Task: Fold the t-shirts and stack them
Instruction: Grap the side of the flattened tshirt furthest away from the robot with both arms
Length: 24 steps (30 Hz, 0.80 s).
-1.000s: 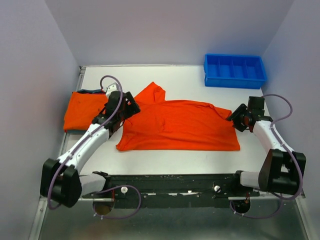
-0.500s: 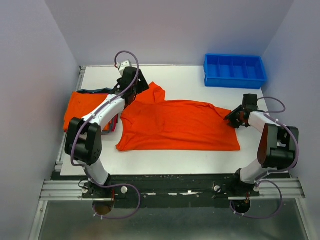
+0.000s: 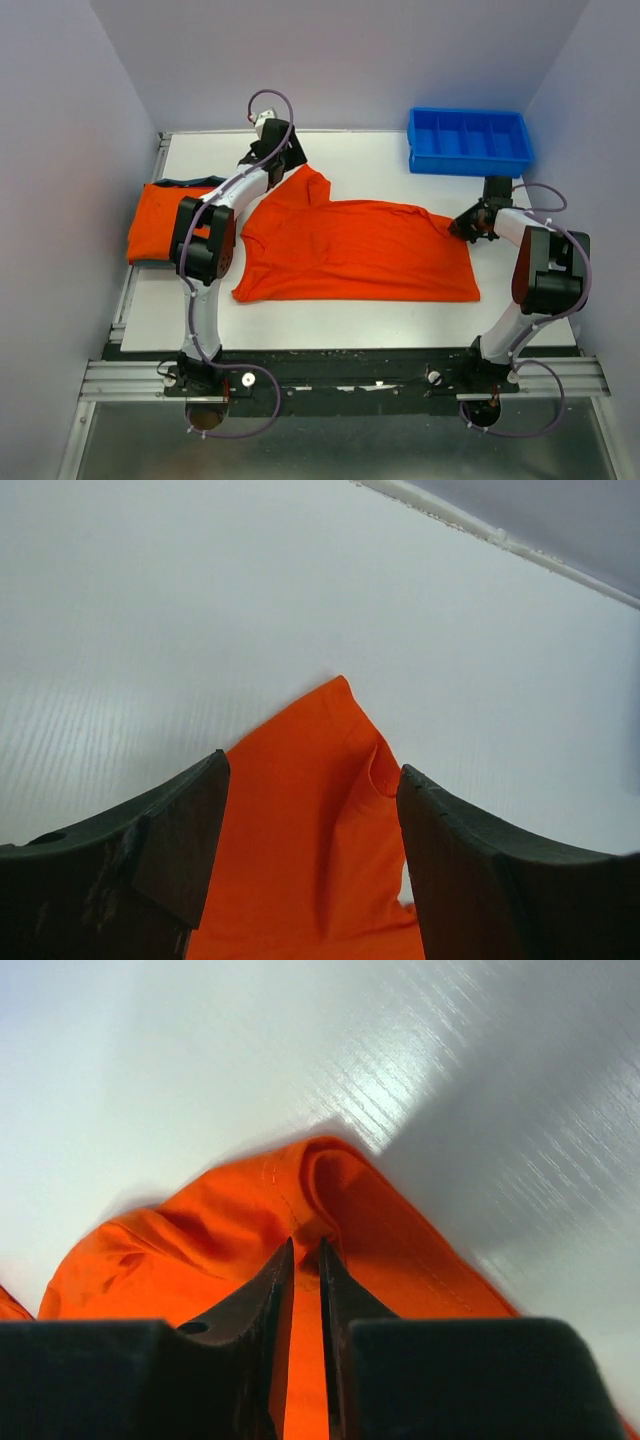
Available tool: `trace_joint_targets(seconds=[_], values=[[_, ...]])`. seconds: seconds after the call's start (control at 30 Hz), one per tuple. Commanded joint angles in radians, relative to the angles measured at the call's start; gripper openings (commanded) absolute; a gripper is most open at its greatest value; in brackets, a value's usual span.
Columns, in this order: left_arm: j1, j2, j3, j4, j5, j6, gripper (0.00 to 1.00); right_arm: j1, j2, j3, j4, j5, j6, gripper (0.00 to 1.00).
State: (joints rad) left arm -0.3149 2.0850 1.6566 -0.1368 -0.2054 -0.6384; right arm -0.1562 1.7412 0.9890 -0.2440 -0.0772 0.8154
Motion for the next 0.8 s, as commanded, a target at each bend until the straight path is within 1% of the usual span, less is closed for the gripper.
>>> trace_joint_targets(seconds=[0.0,0.1,0.23,0.4,0.57,0.7,0.77], values=[[0.014,0.131,0.133,-0.026,0.06,0.008,0.78,0.0,0.014,0.02,0.005,-0.018,0.018,0.22],[0.023,0.2,0.235,-0.061,0.07,0.017,0.77,-0.002,0.001,0.033,0.002,-0.032,0.002,0.01],[0.043,0.267,0.311,-0.086,0.09,0.029,0.74,-0.002,-0.023,0.045,-0.012,-0.045,-0.012,0.01],[0.071,0.294,0.321,-0.08,0.112,0.029,0.71,-0.002,-0.058,0.045,-0.017,-0.048,-0.019,0.01],[0.086,0.336,0.348,-0.073,0.199,0.011,0.68,-0.002,-0.051,0.083,-0.04,-0.059,-0.024,0.01],[0.089,0.389,0.405,-0.078,0.313,-0.014,0.67,-0.002,-0.046,0.125,-0.063,-0.064,-0.03,0.01],[0.091,0.428,0.449,-0.092,0.356,-0.009,0.63,-0.002,-0.048,0.137,-0.074,-0.059,-0.033,0.01]])
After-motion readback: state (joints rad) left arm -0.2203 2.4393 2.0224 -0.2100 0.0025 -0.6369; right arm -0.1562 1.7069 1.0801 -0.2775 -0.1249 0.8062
